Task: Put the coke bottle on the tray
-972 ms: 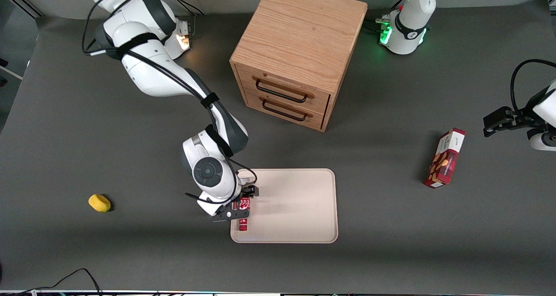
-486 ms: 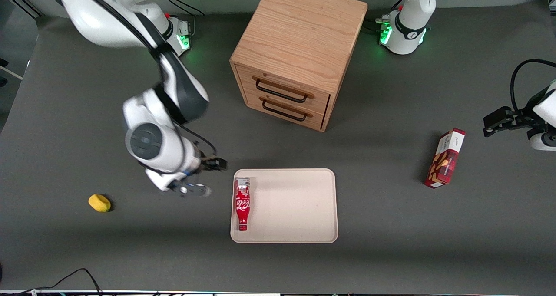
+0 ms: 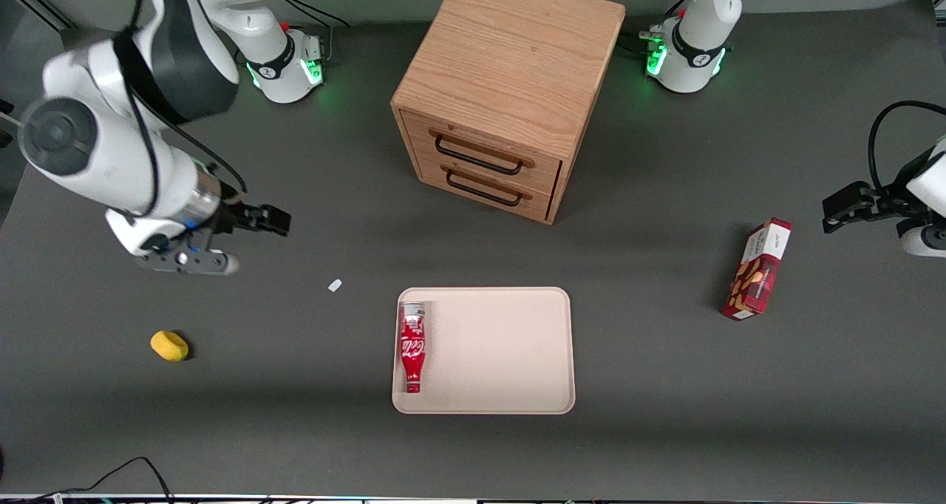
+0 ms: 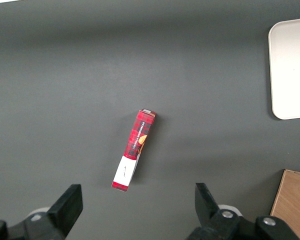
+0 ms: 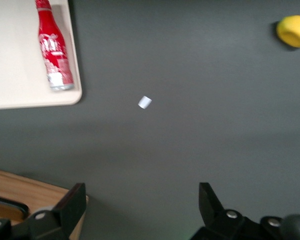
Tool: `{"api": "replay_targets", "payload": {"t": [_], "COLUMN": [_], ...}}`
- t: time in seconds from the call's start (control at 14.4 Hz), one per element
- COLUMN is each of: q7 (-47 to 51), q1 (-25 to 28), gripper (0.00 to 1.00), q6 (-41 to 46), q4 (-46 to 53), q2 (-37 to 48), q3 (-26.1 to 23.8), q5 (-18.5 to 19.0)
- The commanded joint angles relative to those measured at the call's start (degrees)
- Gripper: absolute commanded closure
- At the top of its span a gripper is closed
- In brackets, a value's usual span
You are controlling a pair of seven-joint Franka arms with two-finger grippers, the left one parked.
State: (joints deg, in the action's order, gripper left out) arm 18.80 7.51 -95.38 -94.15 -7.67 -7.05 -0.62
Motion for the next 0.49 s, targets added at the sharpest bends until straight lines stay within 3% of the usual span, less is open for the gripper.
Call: {"api": "replay_targets", "payload": {"t": [0.0, 0.28, 0.42], "q7": [-6.0, -7.5, -7.5], "q1": [0.1, 2.6, 2.5], "gripper": [0.00, 0.00, 0.00], "q6": [-0.3, 2.4, 3.3], "q4": [-9.2, -8.4, -6.9], "q2": [10.7, 13.5, 13.6], "q3": [5.2, 10.7, 10.8], "q5": [-1.4, -1.6, -1.6]}}
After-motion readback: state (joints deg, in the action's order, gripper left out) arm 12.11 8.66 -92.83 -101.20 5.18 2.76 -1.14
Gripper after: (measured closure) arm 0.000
